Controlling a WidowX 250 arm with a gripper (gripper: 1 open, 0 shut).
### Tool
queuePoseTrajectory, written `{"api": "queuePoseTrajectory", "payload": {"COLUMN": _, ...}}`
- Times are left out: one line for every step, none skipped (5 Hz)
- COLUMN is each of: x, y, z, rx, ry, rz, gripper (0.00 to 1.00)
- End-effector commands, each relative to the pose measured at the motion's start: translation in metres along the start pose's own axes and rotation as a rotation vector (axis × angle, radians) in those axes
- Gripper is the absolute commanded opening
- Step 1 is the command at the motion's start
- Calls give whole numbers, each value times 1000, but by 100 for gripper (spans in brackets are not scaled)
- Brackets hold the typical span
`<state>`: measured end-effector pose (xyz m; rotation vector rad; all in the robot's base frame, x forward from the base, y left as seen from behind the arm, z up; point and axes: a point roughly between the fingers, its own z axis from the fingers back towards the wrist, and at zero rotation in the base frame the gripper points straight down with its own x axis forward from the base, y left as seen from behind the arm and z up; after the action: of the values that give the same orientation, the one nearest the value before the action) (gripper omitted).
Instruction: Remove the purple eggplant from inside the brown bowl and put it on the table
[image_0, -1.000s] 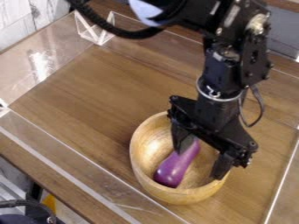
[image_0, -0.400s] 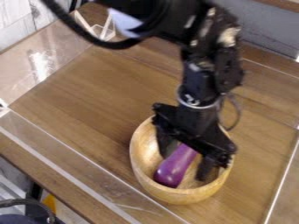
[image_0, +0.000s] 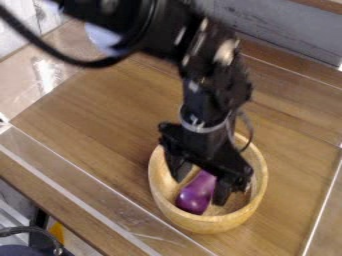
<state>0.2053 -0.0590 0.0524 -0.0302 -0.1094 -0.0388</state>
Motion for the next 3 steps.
{"api": "queuePoseTrajectory", "payload": {"x": 4, "y": -5, "z": 2, "rx": -9, "ry": -69, "rz": 3, "gripper": 100}}
{"api": "queuePoseTrajectory", "payload": {"x": 1, "y": -17, "z": 6, "rx": 15, "ry": -84, "rz": 54, "gripper": 100}}
{"api": "queuePoseTrajectory", "payload": {"x": 1, "y": -21, "z": 2, "rx": 15, "ry": -82, "rz": 82, "gripper": 100}}
